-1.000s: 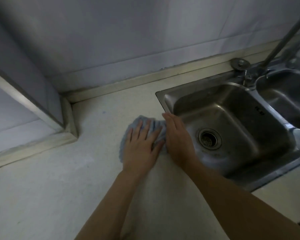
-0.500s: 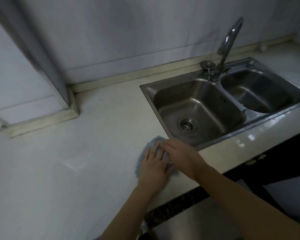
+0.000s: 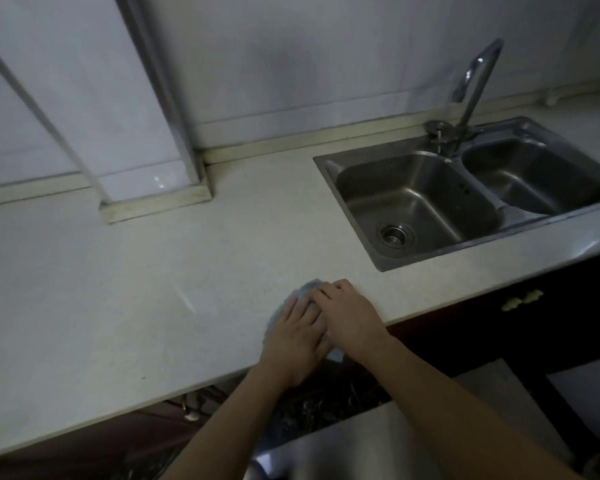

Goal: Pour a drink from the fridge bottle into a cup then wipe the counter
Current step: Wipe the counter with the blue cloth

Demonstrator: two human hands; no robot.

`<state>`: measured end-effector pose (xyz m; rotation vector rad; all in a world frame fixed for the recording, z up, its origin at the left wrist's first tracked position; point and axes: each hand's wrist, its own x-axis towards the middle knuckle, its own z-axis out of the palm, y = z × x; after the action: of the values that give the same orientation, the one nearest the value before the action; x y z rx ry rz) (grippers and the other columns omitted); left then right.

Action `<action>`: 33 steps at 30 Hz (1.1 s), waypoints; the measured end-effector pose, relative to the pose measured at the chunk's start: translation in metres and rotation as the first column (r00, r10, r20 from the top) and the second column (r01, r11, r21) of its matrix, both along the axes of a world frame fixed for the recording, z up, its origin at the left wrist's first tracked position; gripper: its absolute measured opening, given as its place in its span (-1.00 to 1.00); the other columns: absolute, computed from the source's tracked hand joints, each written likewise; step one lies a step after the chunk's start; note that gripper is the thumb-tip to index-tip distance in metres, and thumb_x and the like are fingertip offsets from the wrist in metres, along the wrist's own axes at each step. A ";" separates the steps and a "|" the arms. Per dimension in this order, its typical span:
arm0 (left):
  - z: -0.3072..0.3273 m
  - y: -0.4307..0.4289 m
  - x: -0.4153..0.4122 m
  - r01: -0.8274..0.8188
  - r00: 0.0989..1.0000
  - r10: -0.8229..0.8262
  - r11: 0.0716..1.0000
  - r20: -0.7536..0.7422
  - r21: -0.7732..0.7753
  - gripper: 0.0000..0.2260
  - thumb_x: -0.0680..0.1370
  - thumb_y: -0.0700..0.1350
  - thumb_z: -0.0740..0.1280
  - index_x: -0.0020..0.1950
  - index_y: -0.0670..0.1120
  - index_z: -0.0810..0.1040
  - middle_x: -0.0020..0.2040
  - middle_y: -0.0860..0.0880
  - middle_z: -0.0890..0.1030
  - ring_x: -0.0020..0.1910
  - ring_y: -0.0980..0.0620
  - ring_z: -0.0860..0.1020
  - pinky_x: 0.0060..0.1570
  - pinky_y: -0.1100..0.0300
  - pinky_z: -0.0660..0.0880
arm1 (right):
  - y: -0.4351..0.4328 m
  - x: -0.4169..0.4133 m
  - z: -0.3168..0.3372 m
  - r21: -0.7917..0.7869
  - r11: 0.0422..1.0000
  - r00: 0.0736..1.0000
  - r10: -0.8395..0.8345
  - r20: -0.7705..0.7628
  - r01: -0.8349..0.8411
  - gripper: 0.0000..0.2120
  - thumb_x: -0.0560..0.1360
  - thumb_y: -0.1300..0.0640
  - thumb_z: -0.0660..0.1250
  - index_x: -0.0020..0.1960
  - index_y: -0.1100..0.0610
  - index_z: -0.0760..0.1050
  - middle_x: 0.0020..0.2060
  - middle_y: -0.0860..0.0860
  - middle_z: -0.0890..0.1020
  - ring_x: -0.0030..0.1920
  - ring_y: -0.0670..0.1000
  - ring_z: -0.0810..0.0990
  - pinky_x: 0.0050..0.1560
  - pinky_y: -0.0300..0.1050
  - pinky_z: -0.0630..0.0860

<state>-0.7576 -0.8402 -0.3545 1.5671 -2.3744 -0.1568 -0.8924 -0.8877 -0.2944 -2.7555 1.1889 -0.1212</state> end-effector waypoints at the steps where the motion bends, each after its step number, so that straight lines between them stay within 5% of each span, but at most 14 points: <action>1: 0.001 0.003 0.007 -0.001 1.000 0.001 1.000 -0.006 0.002 -0.53 0.61 0.09 0.10 0.43 -0.11 0.44 0.46 -0.10 0.42 0.49 -0.10 0.25 0.46 -0.04 0.03 | 0.003 0.007 0.002 0.013 1.000 1.000 0.001 -0.030 -0.001 -0.57 0.53 0.13 0.25 0.39 0.13 0.34 0.32 0.03 0.41 0.24 0.10 0.36 0.27 -0.11 0.34; 7: -0.003 0.027 0.072 -0.053 0.999 0.054 0.998 -0.010 0.014 -0.57 0.61 0.07 0.13 0.42 -0.06 0.45 0.46 -0.07 0.41 0.49 -0.09 0.30 0.44 -0.08 0.11 | 0.021 0.069 -0.015 0.078 0.996 0.998 -0.038 0.050 0.034 -0.46 0.45 0.13 0.37 0.40 0.04 0.32 0.38 -0.04 0.36 0.30 0.08 0.35 0.15 -0.07 0.51; 11: -0.006 0.033 0.142 -0.069 0.997 0.070 0.996 -0.012 0.050 -0.58 0.65 0.08 0.08 0.46 -0.03 0.39 0.51 -0.04 0.35 0.54 -0.05 0.22 0.48 -0.09 0.07 | 0.031 0.140 -0.025 0.028 0.999 0.996 -0.044 0.077 0.042 -0.35 0.03 0.02 0.62 0.10 0.02 0.58 0.06 -0.04 0.63 0.01 0.03 0.58 -0.17 -0.21 0.61; 16: -0.005 0.019 0.228 -0.066 0.997 0.068 0.996 -0.031 0.051 -0.57 0.64 0.07 0.10 0.46 -0.04 0.41 0.50 -0.01 0.37 0.53 -0.02 0.22 0.48 -0.06 0.05 | 0.014 0.231 -0.032 0.038 0.998 0.998 -0.056 0.035 0.055 -0.26 -0.12 -0.06 0.63 0.05 0.06 0.61 0.00 0.00 0.66 0.00 0.06 0.63 -0.05 -0.15 0.63; 24: -0.007 -0.053 0.327 -0.023 0.999 0.024 0.999 -0.036 0.037 -0.57 0.63 0.06 0.08 0.43 -0.06 0.45 0.48 -0.05 0.39 0.53 -0.06 0.24 0.45 -0.08 0.10 | -0.046 0.330 -0.037 0.002 0.990 0.988 -0.144 0.060 0.144 -0.49 0.24 -0.02 0.52 0.15 0.09 0.57 0.07 0.02 0.64 0.08 0.04 0.61 -0.06 -0.21 0.61; 33: -0.009 -0.133 0.389 0.004 1.000 -0.005 1.000 -0.009 -0.014 -0.57 0.60 0.03 0.10 0.41 -0.08 0.47 0.44 -0.06 0.44 0.48 -0.05 0.31 0.44 -0.07 0.13 | -0.111 0.392 -0.034 -0.064 0.964 0.956 -0.246 0.163 0.259 -0.60 0.31 -0.01 0.49 0.12 0.06 0.58 0.03 -0.02 0.65 0.03 -0.01 0.60 -0.12 -0.25 0.59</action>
<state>-0.3689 -0.9734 -0.3637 1.5514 -2.3669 -0.1476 -0.5008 -0.9986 -0.3284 -2.5919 1.5183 -0.4120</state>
